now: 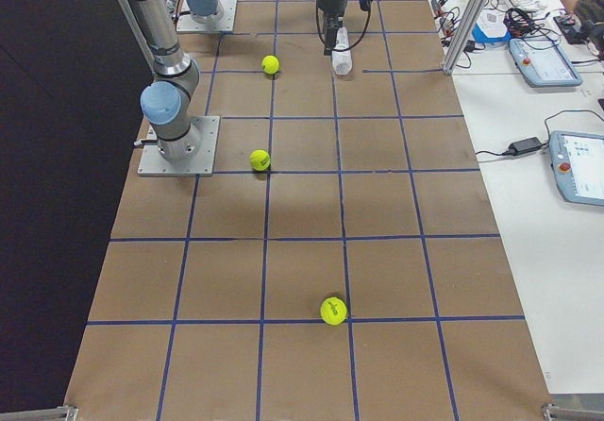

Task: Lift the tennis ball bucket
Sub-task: 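Reach the left gripper to the can's open end while the right gripper withdraws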

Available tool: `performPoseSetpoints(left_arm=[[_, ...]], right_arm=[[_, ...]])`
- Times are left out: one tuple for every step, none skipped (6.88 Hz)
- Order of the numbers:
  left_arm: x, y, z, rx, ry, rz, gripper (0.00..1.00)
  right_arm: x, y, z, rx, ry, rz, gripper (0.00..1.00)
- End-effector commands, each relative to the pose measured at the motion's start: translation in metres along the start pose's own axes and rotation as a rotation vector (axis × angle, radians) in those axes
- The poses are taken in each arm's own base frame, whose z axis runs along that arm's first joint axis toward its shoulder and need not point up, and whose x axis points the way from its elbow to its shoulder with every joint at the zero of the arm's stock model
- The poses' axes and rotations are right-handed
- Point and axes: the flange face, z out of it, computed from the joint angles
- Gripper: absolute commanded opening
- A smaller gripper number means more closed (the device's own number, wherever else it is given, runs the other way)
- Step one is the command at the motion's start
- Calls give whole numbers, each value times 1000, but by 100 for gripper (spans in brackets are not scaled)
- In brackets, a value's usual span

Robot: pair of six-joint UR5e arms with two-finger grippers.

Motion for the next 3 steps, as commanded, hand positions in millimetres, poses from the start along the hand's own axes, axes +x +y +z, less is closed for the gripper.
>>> performPoseSetpoints(left_arm=[[10,-2,10,-2,80,-8,58],[10,-2,10,-2,82,-15,34],[18,-3,5,9,83,-8,16]], right_arm=[[-20,-17,-4,37,6,11,100],[-28,-27,-10,43,5,-3,100],[-47,-28,-5,42,8,-18,100]])
